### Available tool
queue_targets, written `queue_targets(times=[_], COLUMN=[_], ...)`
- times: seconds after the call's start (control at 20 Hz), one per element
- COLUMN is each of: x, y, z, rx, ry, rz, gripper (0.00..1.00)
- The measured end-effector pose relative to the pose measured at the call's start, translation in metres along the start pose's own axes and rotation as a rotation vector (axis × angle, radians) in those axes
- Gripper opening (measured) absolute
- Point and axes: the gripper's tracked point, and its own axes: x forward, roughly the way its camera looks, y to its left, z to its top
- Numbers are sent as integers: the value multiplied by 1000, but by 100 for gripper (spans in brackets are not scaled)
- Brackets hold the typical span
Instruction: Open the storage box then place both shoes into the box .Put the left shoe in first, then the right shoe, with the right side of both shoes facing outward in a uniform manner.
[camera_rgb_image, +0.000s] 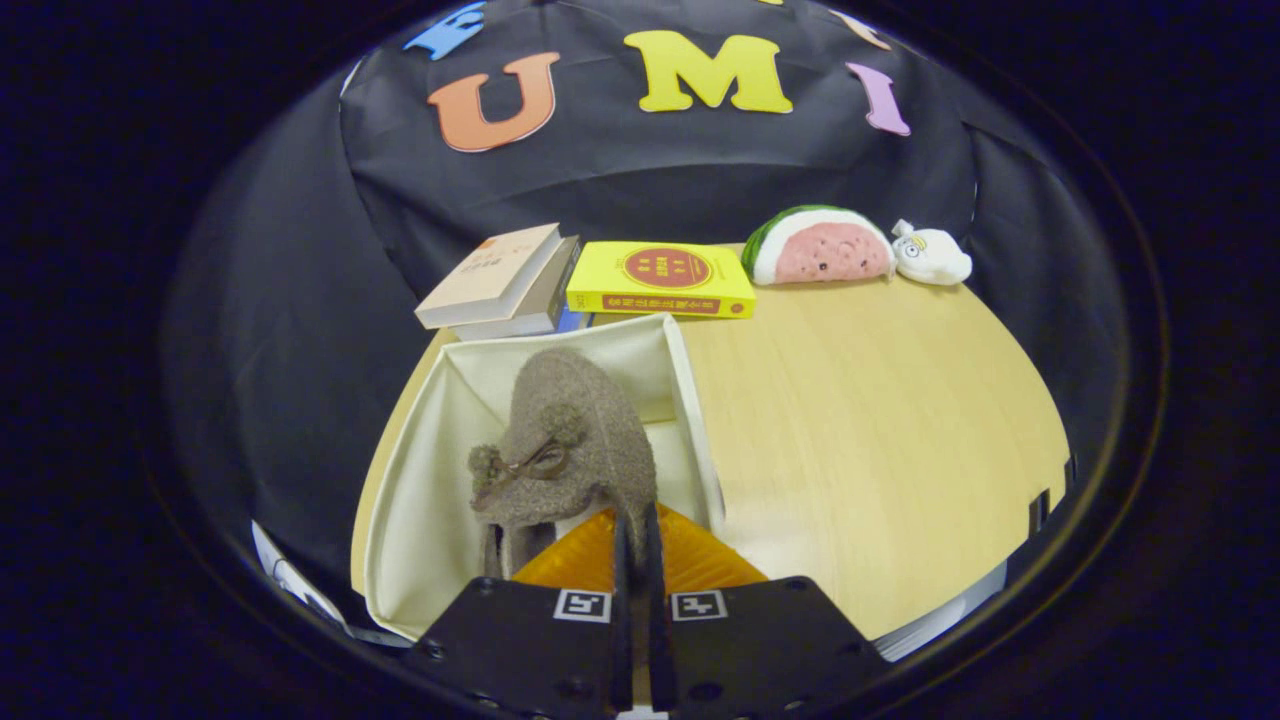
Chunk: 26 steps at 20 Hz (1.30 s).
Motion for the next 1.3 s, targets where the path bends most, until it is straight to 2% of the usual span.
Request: queue_targets(times=[0.05,0.2,0.4,0.8,0.85,0.95,1.05,1.3], x=[-2,-16,-53,-128,-138,-149,-161,-185], y=[1,-3,-16,-88,-100,-122,-144,-176], z=[-1,9,24,47,49,49,51,53], rx=[3,13,5,23,32,55,60,2], ry=[-1,-61,-175,-442,-476,-521,-570,-677], rz=[2,5,-2,-39,-42,-54,-76,-129], gripper=[12,10,19,34,38,60,60,97])
